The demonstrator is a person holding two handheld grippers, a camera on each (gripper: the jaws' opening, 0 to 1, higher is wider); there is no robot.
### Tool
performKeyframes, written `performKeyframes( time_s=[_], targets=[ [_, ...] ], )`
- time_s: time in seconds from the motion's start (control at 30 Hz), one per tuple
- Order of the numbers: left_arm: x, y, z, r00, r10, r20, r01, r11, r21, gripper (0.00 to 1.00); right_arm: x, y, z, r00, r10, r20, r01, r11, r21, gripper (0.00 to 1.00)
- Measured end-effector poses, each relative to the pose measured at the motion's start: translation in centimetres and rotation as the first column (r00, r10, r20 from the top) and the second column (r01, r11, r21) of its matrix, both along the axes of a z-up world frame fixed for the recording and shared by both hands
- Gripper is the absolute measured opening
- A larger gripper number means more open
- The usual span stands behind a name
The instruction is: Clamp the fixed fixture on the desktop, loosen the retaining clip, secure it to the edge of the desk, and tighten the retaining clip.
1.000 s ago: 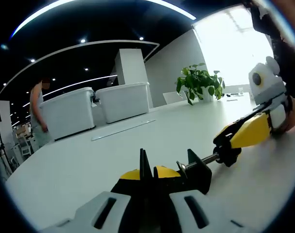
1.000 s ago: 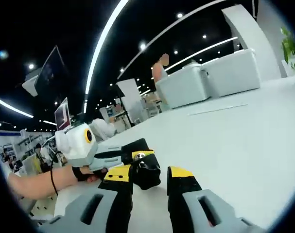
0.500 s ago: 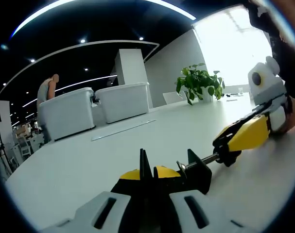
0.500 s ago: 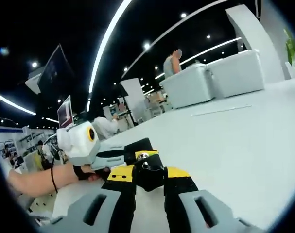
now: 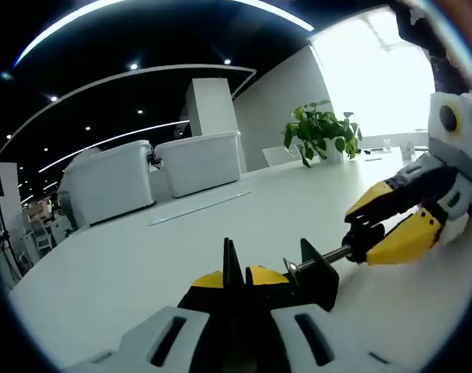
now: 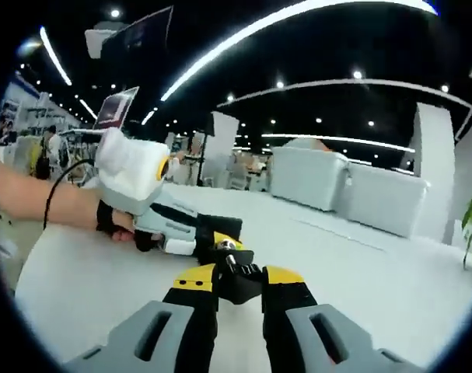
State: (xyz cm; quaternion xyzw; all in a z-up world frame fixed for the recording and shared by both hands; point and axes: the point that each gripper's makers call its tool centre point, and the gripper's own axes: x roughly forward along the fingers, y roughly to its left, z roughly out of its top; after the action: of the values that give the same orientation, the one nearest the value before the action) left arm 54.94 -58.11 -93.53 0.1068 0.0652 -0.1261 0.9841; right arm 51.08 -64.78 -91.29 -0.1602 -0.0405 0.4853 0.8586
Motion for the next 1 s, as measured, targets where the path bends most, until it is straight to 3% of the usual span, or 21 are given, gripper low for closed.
performKeyframes(
  time_s=[0.13, 0.23, 0.43, 0.6, 0.87, 1.0],
  targets=[
    [0.03, 0.04, 0.0, 1.0, -0.001, -0.002, 0.001, 1.0, -0.001, 0.07, -0.47, 0.23, 0.08, 0.988, -0.002, 0.155, 0.017, 0.995, -0.097, 0.21],
    [0.03, 0.07, 0.01, 1.0, -0.001, -0.003, 0.001, 1.0, -0.002, 0.07, -0.73, 0.35, 0.07, 0.972, 0.002, 0.235, 0.035, 0.988, -0.151, 0.21],
    [0.01, 0.1, 0.0, 1.0, 0.0, -0.004, 0.0, 1.0, -0.003, 0.07, -0.56, 0.5, -0.09, 0.952, 0.011, 0.306, 0.051, 0.979, -0.195, 0.21],
    [-0.01, 0.22, -0.01, 1.0, 0.007, -0.006, -0.008, 1.0, -0.004, 0.07, -0.67, 0.76, -0.27, 0.885, 0.042, 0.464, 0.11, 0.949, -0.297, 0.21],
    [-0.04, 0.23, -0.03, 1.0, 0.007, -0.007, -0.007, 1.0, -0.004, 0.07, -0.67, 0.72, -0.28, 0.889, 0.041, 0.455, 0.104, 0.951, -0.29, 0.2],
    [-0.05, 0.21, -0.04, 1.0, 0.008, -0.006, -0.008, 1.0, -0.004, 0.07, -0.74, 0.81, -0.27, 0.856, 0.061, 0.514, 0.133, 0.934, -0.332, 0.2]
  ],
)
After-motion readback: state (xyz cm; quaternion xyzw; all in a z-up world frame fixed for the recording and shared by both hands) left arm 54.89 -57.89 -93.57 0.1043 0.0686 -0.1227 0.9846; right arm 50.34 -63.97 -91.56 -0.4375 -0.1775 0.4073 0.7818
